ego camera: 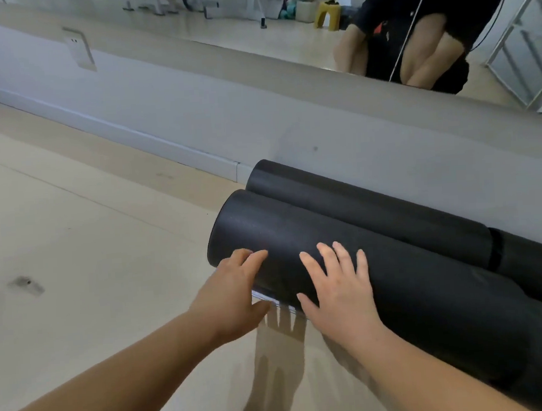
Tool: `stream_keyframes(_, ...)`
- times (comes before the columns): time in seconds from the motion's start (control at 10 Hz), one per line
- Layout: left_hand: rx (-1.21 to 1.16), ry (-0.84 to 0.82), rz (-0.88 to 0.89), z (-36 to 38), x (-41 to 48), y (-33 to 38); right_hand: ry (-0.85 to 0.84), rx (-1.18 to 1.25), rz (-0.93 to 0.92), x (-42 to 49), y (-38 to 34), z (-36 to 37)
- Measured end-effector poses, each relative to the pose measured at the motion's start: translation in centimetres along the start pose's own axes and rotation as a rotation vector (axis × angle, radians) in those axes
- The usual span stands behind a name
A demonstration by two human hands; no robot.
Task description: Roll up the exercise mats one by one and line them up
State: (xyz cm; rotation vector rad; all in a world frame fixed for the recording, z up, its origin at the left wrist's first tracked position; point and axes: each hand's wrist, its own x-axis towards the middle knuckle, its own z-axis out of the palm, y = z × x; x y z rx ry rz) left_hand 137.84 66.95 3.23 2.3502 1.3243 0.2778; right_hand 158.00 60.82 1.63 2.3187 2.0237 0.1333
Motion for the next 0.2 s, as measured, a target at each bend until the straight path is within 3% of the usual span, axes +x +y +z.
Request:
stream_keyframes(0.1, -0.064, -0.050, -0.120, -2.8, -4.6, -4.0, 0.018, 0.172, -0.043, 0.3, -5.4, -1.4)
stream_keyframes(0.2, -0.031, -0.074, -0.172, -5.7, -8.3, -8.0, -0.004, 0.332, 0.073, -0.2, -10.1, -2.6)
